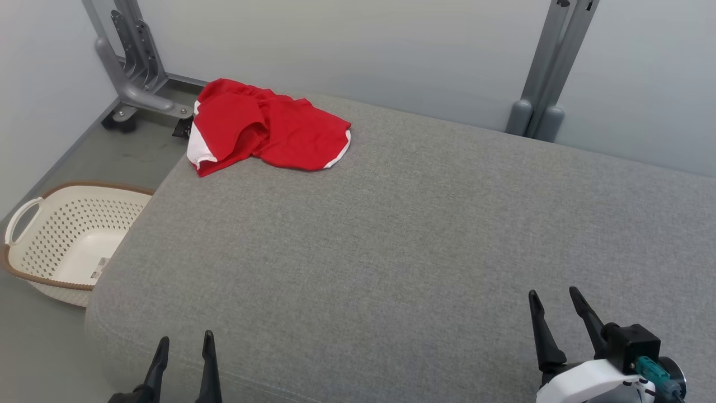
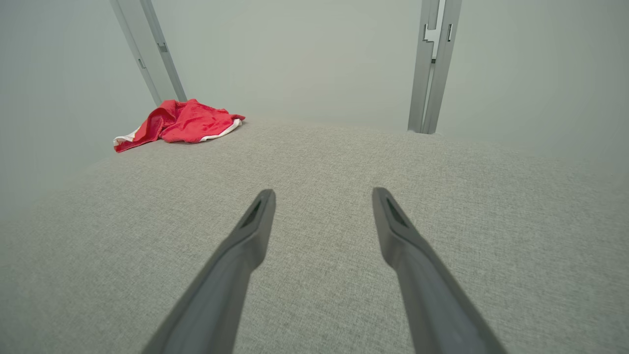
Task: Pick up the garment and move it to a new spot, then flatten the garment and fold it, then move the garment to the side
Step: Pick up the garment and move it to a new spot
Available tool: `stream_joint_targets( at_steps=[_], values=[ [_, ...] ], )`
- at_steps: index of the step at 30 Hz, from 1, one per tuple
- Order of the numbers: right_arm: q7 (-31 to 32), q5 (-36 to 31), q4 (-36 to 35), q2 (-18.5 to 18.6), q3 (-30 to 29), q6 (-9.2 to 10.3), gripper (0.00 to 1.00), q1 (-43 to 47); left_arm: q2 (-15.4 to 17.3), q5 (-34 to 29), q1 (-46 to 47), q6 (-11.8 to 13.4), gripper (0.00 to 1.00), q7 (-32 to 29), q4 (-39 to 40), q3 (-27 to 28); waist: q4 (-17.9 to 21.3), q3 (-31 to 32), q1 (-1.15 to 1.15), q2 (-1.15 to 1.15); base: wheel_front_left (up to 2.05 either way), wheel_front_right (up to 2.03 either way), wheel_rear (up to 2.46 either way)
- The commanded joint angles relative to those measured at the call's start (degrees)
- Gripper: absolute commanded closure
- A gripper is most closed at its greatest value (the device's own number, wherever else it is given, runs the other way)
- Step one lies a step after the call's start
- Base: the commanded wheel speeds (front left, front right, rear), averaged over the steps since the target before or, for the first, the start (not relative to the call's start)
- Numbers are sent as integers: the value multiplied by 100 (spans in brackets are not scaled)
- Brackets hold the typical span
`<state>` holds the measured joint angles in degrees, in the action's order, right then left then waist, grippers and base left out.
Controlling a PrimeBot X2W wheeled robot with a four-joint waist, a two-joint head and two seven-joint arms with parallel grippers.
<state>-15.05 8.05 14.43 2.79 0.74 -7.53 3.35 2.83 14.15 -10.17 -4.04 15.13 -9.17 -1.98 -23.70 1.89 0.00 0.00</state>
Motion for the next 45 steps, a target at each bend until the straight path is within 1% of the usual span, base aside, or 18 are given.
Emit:
stream_joint_targets(
  at_steps=[1, 3, 5, 7, 10, 14, 17, 22, 24, 29, 31, 33, 35, 37, 38, 39, 41, 45],
  values=[
    [-16, 17, -25, 23, -5, 8, 0, 11, 13, 26, 33, 3, 0, 1, 25, -10, 58, -38, 0, 0, 0, 0, 0],
    [-16, -8, -69, 22, -25, 8, 0, -8, 13, 26, 156, -42, 0, 1, -7, -46, 133, -116, 0, 0, 0, 0, 0],
    [-15, -79, -145, 22, -44, 8, 0, -116, 12, 39, 371, -68, 0, 1, -64, -115, 228, -325, 0, 0, 0, 0, 0],
    [-16, -165, -249, 22, -50, 8, 0, -268, 12, 85, 679, -105, 0, 1, -197, -211, 335, -619, 0, 0, 0, 0, 0],
    [-15, -340, -414, 23, -33, 8, 0, -564, 9, 179, 1366, -159, 0, 0, -633, -429, 501, -1211, 0, 0, 0, 0, 0],
    [-15, -505, -680, 211, 62, 8, 0, -1158, 6, 387, 2840, -264, 0, -112, -1496, -837, 745, -2262, 0, 0, 0, 0, 0],
    [-16, -575, -838, 387, 137, 8, 0, -1526, 8, 612, 3851, -309, 0, -368, -2087, -960, 903, -2888, 0, 0, 0, 0, 0],
    [-15, -602, -1175, 618, 162, 8, 0, -1943, 159, 964, 5388, -338, 0, -770, -3084, -918, 1154, -3671, 0, 0, 0, 0, 0],
    [-15, -588, -1293, 661, 182, 8, 0, -2026, 246, 1085, 5834, -344, 0, -911, -3471, -850, 1235, -3851, 0, 0, 0, 0, 0],
    [-15, -600, -1470, 716, 244, 8, 0, -2057, 471, 1174, 6704, -340, 0, -973, -4299, -788, 1355, -4064, 0, 0, 0, 0, 0],
    [-15, -600, -1507, 727, 263, 8, 0, -2050, 545, 1217, 6970, -247, 0, -1022, -4609, -722, 1381, -4094, 0, 0, 0, 0, 0],
    [-15, -590, -1533, 706, 289, 8, 0, -2058, 685, 1117, 7179, -121, 0, -1068, -4913, -741, 1417, -4103, 0, 0, 0, 0, 0],
    [-14, -566, -1516, 669, 321, 8, 0, -2034, 753, 1056, 7311, -56, 0, -1104, -5184, -794, 1466, -4081, 0, 0, 0, 0, 0],
    [-2, -542, -1507, 649, 332, 9, 0, -2029, 803, 1005, 7415, -52, 0, -1195, -5413, -846, 1490, -4047, 0, 0, 0, 0, 0],
    [-2, -528, -1492, 635, 326, 9, 0, -2020, 812, 993, 7437, -54, 62, -1225, -5536, -869, 1495, -4017, 0, 0, 0, 0, 0],
    [-1, -519, -1465, 614, 311, 9, 0, -2010, 800, 967, 7435, -80, 100, -1190, -5613, -906, 1499, -3971, 0, 0, 0, 0, 0],
    [-1, -494, -1400, 582, 284, 9, 0, -1959, 799, 906, 7412, -146, 100, -1203, -5739, -1017, 1493, -3855, 0, 0, 0, 0, 0],
    [-1, -407, -1312, 463, 272, 9, 0, -1888, 771, 839, 7419, -241, 100, -1020, -5772, -1164, 1489, -3544, 0, 0, 0, 0, 0]
  ],
)
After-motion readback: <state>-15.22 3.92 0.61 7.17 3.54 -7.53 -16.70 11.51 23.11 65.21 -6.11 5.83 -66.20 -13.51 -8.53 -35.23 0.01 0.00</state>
